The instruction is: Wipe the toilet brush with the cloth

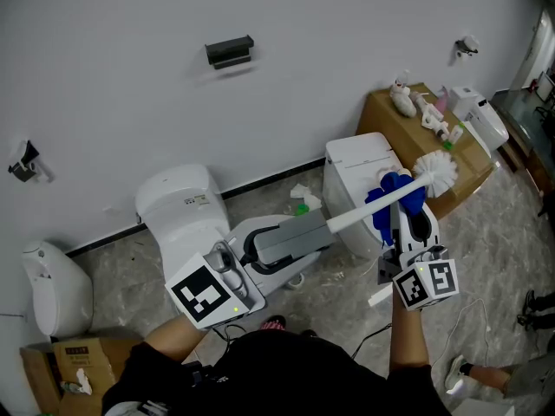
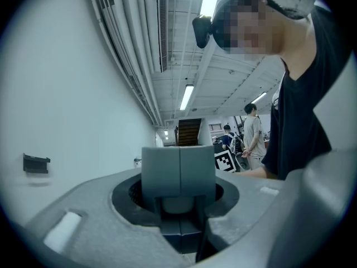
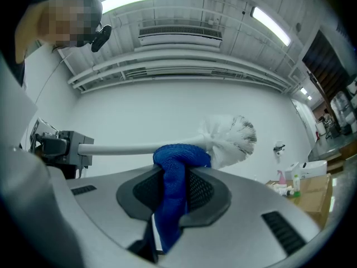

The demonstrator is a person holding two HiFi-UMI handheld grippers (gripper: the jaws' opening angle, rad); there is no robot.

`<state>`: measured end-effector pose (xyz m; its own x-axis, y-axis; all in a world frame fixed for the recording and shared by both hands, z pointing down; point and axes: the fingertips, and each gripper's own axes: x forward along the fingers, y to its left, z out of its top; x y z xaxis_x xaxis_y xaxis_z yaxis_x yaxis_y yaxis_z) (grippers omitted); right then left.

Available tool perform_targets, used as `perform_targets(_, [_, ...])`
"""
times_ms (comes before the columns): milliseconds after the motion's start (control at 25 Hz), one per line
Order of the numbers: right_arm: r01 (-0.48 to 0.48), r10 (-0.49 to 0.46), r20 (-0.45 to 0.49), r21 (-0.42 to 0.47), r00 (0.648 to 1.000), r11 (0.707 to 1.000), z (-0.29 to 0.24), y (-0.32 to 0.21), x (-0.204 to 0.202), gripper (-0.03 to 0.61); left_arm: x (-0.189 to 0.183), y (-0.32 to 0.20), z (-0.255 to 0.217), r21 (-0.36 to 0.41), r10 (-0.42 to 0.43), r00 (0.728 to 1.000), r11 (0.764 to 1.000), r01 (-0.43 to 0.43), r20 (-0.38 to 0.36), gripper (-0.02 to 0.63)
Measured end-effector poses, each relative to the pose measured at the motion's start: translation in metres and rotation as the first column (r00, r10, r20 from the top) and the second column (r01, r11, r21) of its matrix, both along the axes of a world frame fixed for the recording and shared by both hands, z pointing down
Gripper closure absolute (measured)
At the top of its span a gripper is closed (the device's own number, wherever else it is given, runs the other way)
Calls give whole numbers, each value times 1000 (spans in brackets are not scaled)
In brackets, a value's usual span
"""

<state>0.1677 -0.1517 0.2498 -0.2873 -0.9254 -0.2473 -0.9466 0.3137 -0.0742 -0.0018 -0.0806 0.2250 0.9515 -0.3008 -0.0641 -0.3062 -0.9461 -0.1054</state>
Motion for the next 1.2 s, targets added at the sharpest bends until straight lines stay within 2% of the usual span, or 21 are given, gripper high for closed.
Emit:
perform_targets(520, [130,-135,-79,-74,988,989,27,-7,-66,500,1,1,-3,-19,17,1000,1000,-17,-17,454])
perform_targets(960, [240,-243,-107,-42,964,970,18,-3,-115,500,5,1,1,-45,25,1000,999,-26,-11,454])
perform_targets(1200, [250,-252,-94,-32,963,968,13,0,-125,500,6,0,2,-46,29,1000,999,-29,-6,454])
